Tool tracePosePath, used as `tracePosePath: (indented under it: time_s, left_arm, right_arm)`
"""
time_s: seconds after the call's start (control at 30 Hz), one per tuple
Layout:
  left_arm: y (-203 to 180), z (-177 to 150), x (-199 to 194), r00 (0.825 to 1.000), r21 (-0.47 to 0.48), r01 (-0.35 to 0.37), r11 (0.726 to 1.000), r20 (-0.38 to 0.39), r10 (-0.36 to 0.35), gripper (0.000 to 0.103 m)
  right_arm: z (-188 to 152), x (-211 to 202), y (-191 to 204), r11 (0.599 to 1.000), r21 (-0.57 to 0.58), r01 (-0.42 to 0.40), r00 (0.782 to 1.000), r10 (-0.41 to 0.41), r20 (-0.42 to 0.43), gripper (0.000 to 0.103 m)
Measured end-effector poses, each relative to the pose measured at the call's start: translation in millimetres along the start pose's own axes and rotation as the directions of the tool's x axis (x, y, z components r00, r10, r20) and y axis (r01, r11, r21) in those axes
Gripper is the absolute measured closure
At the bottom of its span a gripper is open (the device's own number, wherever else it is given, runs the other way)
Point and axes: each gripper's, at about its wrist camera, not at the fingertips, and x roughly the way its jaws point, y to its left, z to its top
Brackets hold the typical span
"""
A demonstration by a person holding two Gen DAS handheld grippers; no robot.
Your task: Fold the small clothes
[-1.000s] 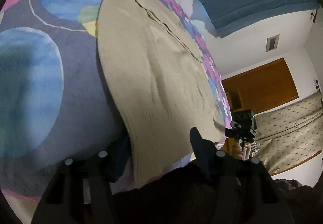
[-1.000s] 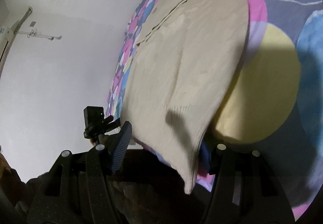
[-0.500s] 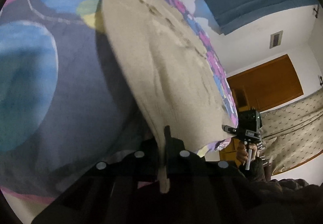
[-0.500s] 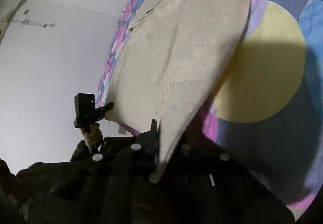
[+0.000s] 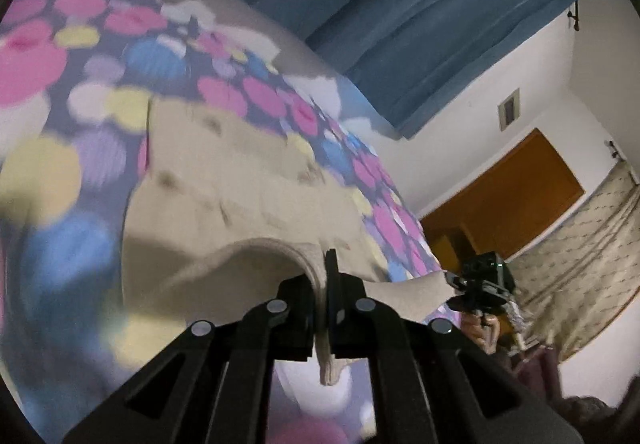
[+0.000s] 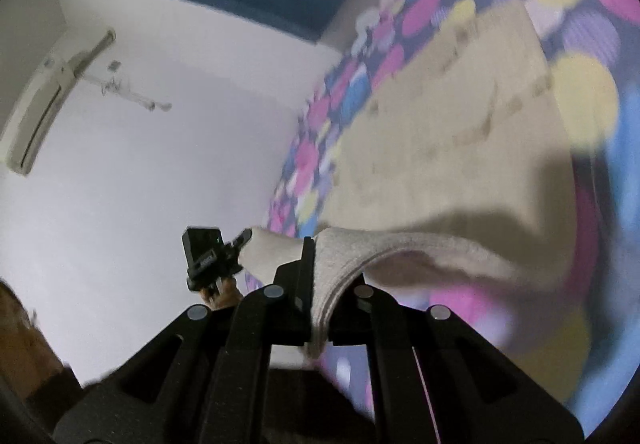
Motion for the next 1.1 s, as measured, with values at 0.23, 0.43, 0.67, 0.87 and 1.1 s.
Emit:
tracePosePath:
  time_s: [0.23, 0.43, 0.67, 0.87, 1.1]
  left_arm:
    - [61, 63, 80, 0.998, -0.076, -0.049, 0.996, -0.033, 0.046, 0.099]
    - [107, 78, 126, 0.991, -0.134, -0.100, 0.986, -0.104, 0.087, 0.098]
    - [109, 74, 121, 0.982, -0.080, -0.132, 0.988, -0.145, 0.119, 0.082]
    - [94, 79, 113, 0.962, 0.092, -0.240, 0.966, -0.114, 0.250, 0.056]
    - [108, 95, 127, 0.942, 0.127, -0.281, 0.951, -0.155, 0.299, 0.056]
  right_arm:
    - [87, 40, -71, 0.990, 0.139, 0.020, 0.999, -0.025, 0.032, 0.098]
    - [113, 72, -128, 0.965, 0.253, 0.072, 0.997, -0.076, 0.008, 0.098]
    - [119, 66, -154, 0.946, 0.322, 0.037, 0.997, -0.057, 0.054, 0.073]
    - [129, 52, -143, 0.966, 0.207, 0.154, 0.983, -0.171, 0.066, 0.067]
    - [142, 64, -152, 0.948, 0.156, 0.278, 0.957, -0.287, 0.040, 0.067]
